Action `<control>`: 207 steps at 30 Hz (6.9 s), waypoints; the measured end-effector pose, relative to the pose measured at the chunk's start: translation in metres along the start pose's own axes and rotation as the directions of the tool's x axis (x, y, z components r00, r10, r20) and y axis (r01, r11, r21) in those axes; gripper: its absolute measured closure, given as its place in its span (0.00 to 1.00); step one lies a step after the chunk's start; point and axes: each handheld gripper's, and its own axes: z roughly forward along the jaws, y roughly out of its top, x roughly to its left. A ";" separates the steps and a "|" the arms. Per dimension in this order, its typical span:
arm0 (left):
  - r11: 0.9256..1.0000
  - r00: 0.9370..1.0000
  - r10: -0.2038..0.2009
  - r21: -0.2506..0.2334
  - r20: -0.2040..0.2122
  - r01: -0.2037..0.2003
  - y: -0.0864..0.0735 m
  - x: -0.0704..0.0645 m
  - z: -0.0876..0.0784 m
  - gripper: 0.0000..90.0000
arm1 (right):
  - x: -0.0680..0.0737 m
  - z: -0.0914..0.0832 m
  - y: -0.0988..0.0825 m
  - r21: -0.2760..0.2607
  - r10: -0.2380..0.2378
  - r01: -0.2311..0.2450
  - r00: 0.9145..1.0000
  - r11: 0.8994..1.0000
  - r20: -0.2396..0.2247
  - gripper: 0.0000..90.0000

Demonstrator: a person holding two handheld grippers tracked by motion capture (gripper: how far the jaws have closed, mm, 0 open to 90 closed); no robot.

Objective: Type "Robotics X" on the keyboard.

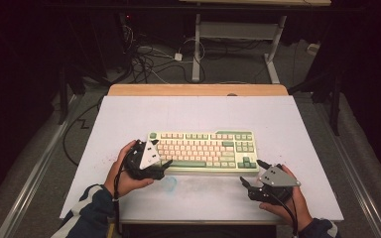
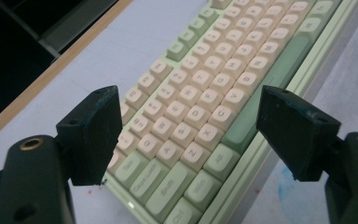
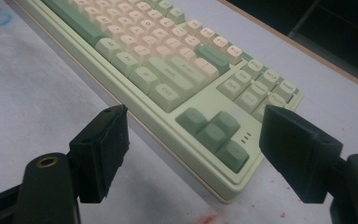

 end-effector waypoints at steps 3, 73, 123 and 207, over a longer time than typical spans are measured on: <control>1.000 1.000 -0.002 -0.004 -0.027 0.002 -0.003 0.005 -0.005 0.21 | 0.000 0.001 0.000 0.003 0.002 -0.002 1.000 1.000 0.000 0.28; 0.992 0.996 -0.046 0.113 -0.077 0.054 -0.045 0.019 -0.038 0.19 | 0.015 0.142 0.094 0.153 -0.080 0.112 0.977 0.982 -0.200 1.00; 0.991 0.996 -0.017 0.128 -0.085 0.027 -0.045 0.018 -0.039 0.19 | -0.004 0.042 0.074 -0.118 -0.053 0.045 0.996 0.992 -0.069 0.32; 0.964 0.998 -0.054 0.262 0.019 0.047 0.016 -0.016 0.089 0.97 | 0.001 0.006 0.000 -0.009 -0.065 0.065 0.997 0.998 -0.035 0.29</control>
